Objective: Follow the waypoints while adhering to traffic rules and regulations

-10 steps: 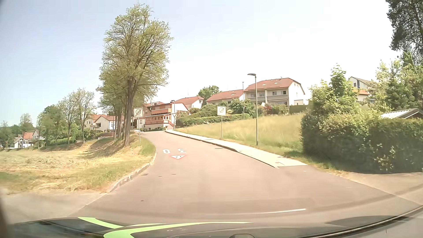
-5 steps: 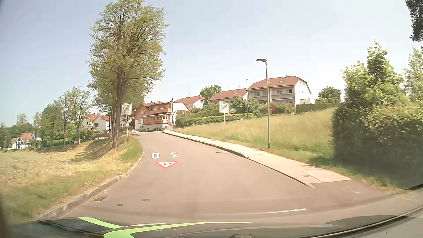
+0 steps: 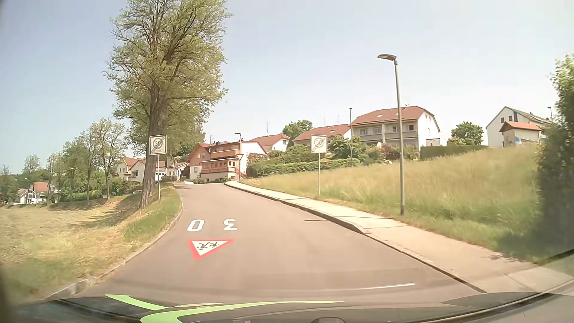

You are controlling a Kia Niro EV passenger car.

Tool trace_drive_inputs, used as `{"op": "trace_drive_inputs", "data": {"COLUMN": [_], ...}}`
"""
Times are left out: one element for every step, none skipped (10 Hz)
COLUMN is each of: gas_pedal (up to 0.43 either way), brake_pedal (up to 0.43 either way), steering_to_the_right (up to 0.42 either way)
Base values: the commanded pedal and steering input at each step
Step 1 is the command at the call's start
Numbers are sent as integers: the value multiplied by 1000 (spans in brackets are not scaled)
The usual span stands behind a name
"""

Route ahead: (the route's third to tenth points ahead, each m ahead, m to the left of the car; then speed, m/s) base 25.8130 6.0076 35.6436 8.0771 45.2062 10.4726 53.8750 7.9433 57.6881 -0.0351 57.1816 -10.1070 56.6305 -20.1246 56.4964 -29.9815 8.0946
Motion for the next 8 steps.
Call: {"op": "trace_drive_inputs", "data": {"gas_pedal": [138, 150, 150, 150, 150, 150, 150, 150], "brake_pedal": [0, 0, 0, 0, 0, 0, 0, 0], "steering_to_the_right": [-68, -72, -76, -79, -84, -89, -90, -90]}}
